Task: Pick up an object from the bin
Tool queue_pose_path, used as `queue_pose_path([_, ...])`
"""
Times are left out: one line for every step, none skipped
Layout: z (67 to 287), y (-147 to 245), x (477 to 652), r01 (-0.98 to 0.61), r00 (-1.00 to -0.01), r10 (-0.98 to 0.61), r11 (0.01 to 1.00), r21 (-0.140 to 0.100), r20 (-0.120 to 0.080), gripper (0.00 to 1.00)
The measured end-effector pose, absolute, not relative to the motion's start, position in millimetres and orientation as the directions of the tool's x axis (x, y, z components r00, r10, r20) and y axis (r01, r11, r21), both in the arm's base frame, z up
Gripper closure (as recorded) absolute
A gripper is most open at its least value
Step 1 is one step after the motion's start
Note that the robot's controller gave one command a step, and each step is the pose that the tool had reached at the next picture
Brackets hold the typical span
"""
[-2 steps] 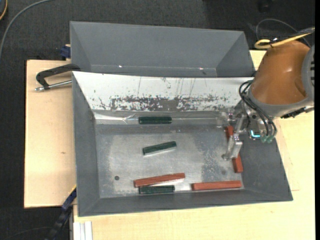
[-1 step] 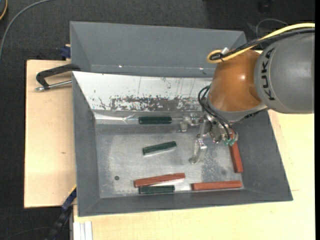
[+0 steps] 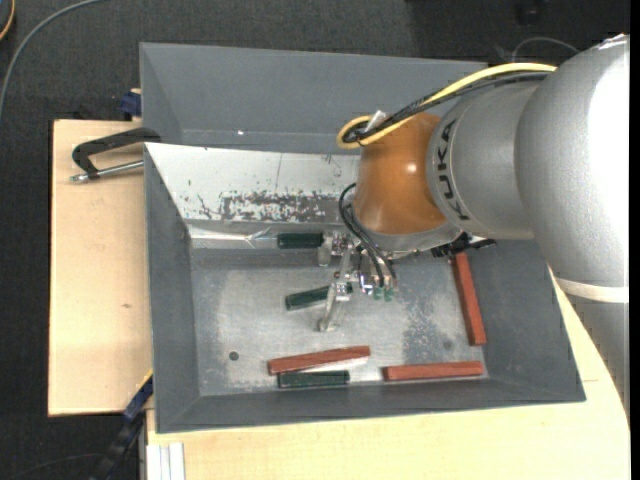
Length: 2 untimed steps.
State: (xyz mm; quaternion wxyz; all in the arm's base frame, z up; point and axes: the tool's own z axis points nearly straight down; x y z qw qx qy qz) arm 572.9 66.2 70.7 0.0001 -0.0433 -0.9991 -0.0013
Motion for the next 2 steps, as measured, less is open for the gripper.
queue_pose_path([71,65,573.0,0.087,-0.996,0.087,0.996,0.001,0.0,1.0])
queue_pose_path([230,99,590.6,0.071,-0.997,0.071,0.997,0.004,-0.012,1.0])
